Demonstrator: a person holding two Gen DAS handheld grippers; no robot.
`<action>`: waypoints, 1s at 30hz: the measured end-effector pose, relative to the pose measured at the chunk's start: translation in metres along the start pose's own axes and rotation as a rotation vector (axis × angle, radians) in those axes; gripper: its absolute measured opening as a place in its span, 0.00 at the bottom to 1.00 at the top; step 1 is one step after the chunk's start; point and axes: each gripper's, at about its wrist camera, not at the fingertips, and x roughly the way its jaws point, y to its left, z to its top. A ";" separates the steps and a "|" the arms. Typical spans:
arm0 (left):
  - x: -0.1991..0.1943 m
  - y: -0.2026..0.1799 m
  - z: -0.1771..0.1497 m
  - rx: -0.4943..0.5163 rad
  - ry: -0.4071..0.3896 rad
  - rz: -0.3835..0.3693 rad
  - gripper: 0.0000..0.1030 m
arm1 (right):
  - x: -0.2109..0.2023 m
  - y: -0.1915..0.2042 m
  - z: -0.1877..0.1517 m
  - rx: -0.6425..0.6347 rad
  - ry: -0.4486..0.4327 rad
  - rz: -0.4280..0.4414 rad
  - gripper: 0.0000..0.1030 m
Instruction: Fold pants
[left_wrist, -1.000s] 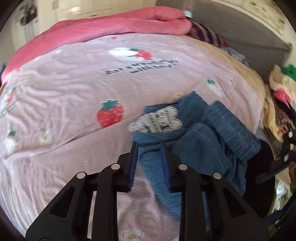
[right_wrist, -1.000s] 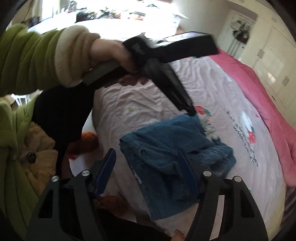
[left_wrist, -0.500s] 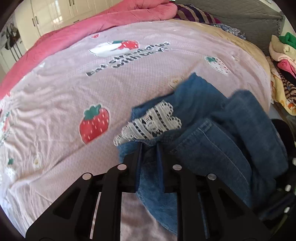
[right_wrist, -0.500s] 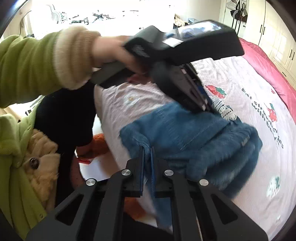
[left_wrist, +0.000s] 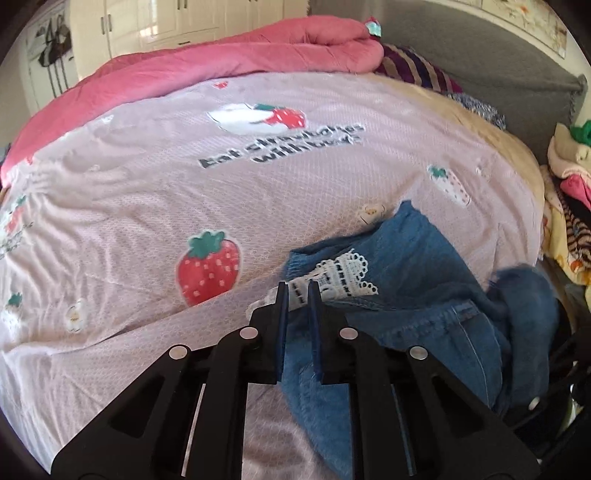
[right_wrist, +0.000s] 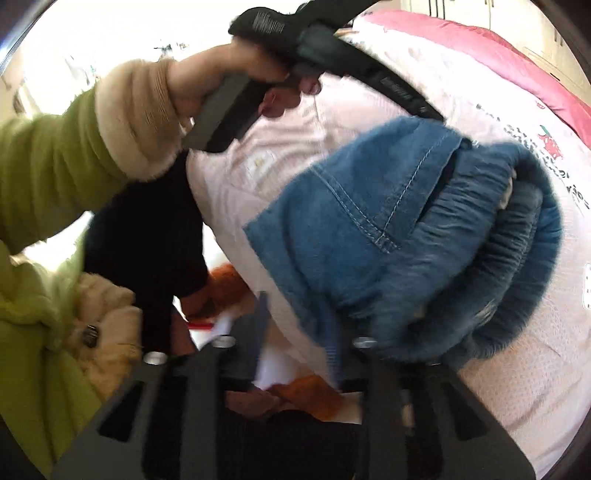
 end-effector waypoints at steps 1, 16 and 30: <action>-0.005 0.002 -0.001 -0.010 -0.009 0.011 0.06 | -0.007 0.002 0.000 0.001 -0.025 0.000 0.45; -0.044 -0.009 -0.013 -0.070 -0.072 0.034 0.13 | -0.044 -0.032 0.011 0.264 -0.223 -0.168 0.47; -0.061 -0.016 -0.024 -0.077 -0.101 0.036 0.32 | -0.033 -0.045 0.012 0.324 -0.213 -0.193 0.55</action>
